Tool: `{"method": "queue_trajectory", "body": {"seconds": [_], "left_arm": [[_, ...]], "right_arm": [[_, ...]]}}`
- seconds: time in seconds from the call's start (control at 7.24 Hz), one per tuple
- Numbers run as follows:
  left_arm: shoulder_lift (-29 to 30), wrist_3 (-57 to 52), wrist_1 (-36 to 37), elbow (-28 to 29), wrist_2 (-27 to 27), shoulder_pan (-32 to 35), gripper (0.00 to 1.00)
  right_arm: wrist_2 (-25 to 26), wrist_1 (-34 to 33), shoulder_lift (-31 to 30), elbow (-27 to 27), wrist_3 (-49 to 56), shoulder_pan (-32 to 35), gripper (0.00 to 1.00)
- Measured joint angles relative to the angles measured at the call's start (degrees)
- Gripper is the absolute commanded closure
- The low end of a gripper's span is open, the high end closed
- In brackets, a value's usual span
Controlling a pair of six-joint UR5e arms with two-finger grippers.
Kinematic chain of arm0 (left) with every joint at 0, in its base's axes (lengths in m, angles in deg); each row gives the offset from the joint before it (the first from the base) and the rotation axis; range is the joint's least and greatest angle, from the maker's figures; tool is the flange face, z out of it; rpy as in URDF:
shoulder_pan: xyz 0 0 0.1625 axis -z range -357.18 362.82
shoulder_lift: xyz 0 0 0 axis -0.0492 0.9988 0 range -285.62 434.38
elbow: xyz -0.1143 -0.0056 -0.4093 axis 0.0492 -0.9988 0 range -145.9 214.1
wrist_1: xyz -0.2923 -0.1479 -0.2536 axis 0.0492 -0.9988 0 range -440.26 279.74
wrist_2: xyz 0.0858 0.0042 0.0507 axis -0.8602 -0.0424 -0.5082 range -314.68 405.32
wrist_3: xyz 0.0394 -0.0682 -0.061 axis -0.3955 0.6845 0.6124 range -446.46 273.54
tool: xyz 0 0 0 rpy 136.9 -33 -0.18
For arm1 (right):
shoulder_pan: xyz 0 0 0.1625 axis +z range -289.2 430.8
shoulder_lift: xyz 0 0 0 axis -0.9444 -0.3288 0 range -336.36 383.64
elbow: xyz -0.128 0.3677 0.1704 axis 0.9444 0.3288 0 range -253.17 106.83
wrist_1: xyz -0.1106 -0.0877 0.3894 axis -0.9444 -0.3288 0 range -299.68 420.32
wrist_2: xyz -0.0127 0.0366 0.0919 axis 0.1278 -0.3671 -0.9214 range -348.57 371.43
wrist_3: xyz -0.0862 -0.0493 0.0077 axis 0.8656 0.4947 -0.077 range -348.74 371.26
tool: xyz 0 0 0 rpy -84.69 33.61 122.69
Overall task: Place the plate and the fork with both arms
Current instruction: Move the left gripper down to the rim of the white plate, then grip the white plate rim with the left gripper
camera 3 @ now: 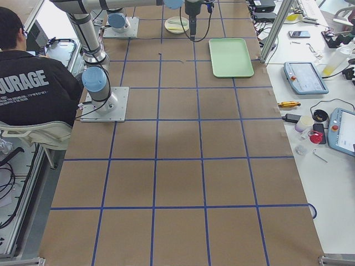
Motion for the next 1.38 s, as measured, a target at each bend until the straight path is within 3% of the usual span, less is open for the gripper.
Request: {"method": "queue_trajectory", "body": {"seconds": [0.28,0.55,0.97,1.11,1.38], "left_arm": [[1.20,-8.44,12.68,-10.50,-0.05,-6.20,0.00],[4.29,-16.10,25.95,-20.02,0.05,-11.67,0.13],[10.75,-19.02,31.06,-23.02,-3.70,-14.25,0.32],[12.03,-19.02,31.81,-23.18,-4.45,-14.36,0.46],[13.28,-19.02,32.26,-23.26,-4.75,-14.41,0.84]], "right_arm": [[0.00,0.00,0.08,-0.11,0.00,0.05,0.00],[0.06,0.00,0.19,-0.15,0.00,0.09,0.00],[0.08,0.00,0.24,-0.16,0.00,0.09,0.00],[0.09,0.00,0.24,-0.16,0.00,0.08,0.00],[0.09,0.00,0.24,-0.16,0.00,0.04,0.00]]}}
